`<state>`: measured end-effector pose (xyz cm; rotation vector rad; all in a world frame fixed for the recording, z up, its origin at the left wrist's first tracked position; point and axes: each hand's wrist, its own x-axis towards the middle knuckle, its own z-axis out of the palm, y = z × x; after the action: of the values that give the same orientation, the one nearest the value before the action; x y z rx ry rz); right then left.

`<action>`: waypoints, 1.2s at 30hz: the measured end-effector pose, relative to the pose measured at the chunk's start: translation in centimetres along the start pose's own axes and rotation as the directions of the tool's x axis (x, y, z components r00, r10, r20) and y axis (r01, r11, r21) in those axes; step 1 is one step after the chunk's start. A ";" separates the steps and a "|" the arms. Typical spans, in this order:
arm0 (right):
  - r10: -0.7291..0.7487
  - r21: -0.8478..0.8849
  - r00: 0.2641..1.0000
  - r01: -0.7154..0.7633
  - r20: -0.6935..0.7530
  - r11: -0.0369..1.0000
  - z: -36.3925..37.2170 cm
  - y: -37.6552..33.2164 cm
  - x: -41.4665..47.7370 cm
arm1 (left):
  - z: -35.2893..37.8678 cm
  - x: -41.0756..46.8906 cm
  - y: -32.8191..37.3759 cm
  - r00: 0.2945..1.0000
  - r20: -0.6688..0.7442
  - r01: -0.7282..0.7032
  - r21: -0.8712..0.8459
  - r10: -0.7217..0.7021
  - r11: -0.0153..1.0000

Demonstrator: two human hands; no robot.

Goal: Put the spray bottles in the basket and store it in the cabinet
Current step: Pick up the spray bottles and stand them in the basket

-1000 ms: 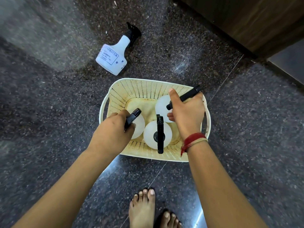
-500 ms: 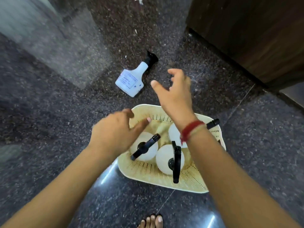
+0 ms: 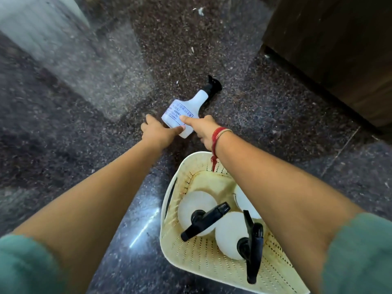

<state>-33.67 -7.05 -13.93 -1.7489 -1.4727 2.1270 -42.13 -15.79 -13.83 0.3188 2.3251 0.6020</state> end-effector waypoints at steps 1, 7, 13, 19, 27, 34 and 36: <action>0.014 0.021 0.999 -0.015 0.036 1.000 0.1 -0.1 0.4 | 0.2 0.8 -0.1 1.000 0.015 -0.009 -0.055 0.010 0.998; 0.006 0.034 0.992 -0.011 0.128 0.999 -0.2 -0.1 0.3 | 1.0 2.4 -0.3 0.992 0.064 -0.086 -0.297 0.110 0.951; -0.083 0.092 0.990 0.073 0.113 0.993 -1.2 -0.4 -1.3 | 1.5 1.5 -0.2 0.980 0.011 -0.195 -0.165 0.199 0.967; -0.345 0.125 0.937 0.338 0.043 0.933 -4.6 -3.6 -7.9 | -1.3 -2.9 3.4 0.882 -0.087 -0.470 -0.214 0.463 0.856; -0.336 0.253 0.937 0.303 0.096 0.919 -11.7 -7.2 -24.3 | -4.4 -15.3 6.1 0.646 -0.170 -0.763 -0.147 0.744 0.629; -0.203 0.391 0.972 0.233 -0.117 0.890 -13.4 -5.8 -26.9 | -2.0 -20.2 3.1 0.636 -0.046 -0.771 -0.039 0.770 0.635; -0.222 0.324 0.964 0.259 -0.147 0.910 -12.8 -5.0 -26.4 | -1.1 -20.1 2.5 0.655 -0.017 -0.755 -0.034 0.755 0.655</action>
<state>-16.52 -10.50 10.15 -1.4502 -1.1392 1.9830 -28.29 -21.72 -0.30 1.3190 2.1012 1.0330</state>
